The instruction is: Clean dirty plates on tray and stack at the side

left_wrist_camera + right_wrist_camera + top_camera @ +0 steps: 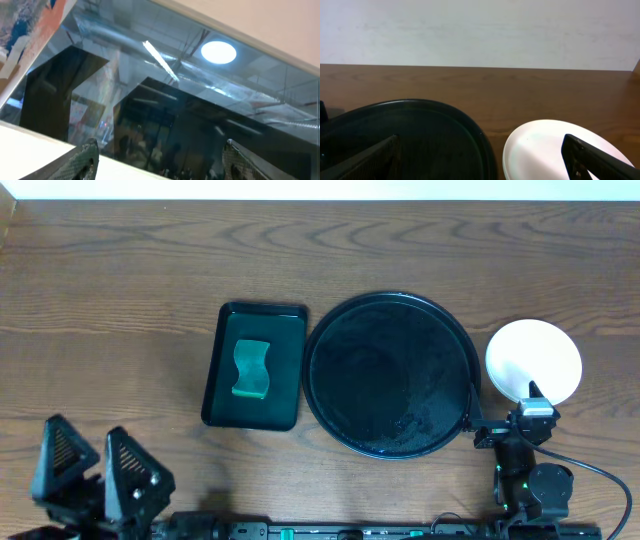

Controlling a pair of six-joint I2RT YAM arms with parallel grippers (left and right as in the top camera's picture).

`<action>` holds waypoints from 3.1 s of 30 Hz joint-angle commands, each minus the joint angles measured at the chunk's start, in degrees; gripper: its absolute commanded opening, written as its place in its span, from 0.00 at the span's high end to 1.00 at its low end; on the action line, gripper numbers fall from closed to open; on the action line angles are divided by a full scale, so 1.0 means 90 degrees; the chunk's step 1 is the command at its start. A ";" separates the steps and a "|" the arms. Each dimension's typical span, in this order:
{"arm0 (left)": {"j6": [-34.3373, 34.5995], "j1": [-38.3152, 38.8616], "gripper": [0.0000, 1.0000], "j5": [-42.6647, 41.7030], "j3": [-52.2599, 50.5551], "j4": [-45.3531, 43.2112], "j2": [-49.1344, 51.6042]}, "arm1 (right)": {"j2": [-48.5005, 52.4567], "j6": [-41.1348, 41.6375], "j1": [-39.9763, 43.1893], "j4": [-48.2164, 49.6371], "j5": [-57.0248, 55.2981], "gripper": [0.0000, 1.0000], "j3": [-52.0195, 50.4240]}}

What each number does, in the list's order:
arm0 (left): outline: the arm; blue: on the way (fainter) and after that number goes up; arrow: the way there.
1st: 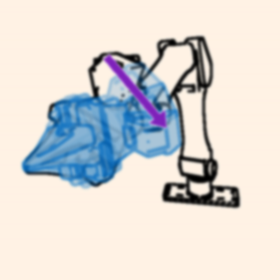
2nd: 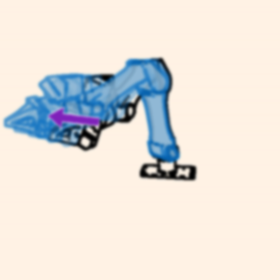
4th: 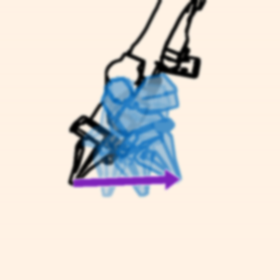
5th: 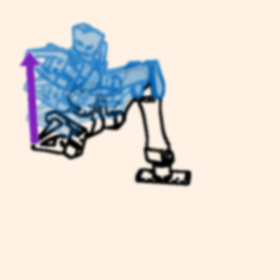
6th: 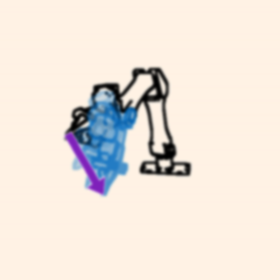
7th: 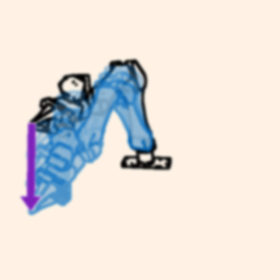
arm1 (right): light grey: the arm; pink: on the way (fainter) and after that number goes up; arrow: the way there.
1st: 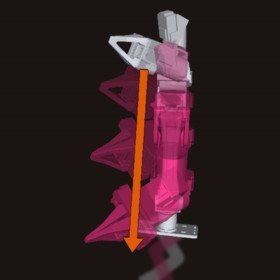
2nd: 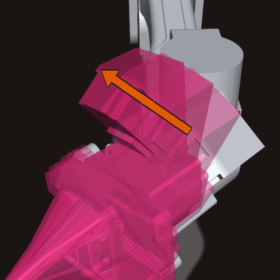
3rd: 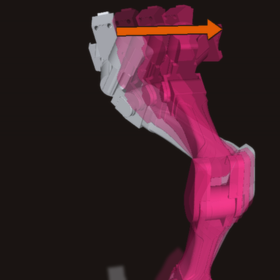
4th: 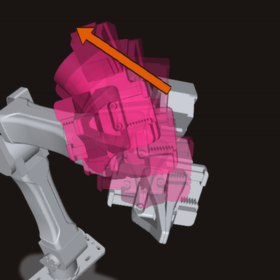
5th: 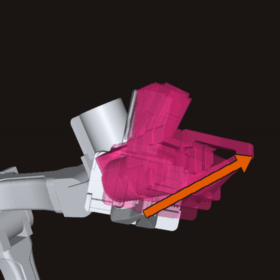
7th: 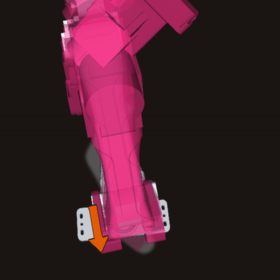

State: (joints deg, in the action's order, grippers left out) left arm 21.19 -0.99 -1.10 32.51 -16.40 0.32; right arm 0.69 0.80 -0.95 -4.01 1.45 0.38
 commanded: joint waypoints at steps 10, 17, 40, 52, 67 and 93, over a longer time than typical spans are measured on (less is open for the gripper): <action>0.0010 0.0024 0.21 0.0032 -0.1639 -0.1763 -0.0019 | -0.0034 -0.0049 0.0049 -0.0027 -0.0061 0.01 -0.0007; 0.0012 0.0024 0.21 0.0029 -0.2239 -0.1761 -0.0019 | -0.0034 -0.0049 0.0049 -0.0027 -0.0061 0.01 -0.0007; 0.0012 0.0024 0.21 0.0002 -0.3587 -0.0891 -0.0024 | -0.0034 -0.0049 0.0049 -0.0029 -0.0061 0.01 -0.0007; -0.0185 0.0027 0.21 -0.0505 -0.3587 0.1974 -0.0024 | -0.0034 -0.0049 0.0049 -0.0027 -0.0061 0.01 -0.0010; -0.2800 0.0444 0.21 -0.0835 -0.3587 0.2178 -0.0024 | -0.0034 -0.0049 0.0049 -0.0027 -0.0061 0.01 -0.0007; -0.3138 0.0435 0.21 -0.0784 -0.3587 0.2183 -0.0024 | -0.0034 -0.0051 0.0049 -0.0027 -0.0061 0.01 -0.0007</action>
State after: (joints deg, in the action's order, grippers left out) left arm -6.26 2.74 -6.07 0.67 0.75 0.38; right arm 0.67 0.80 -0.95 -4.01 1.45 0.40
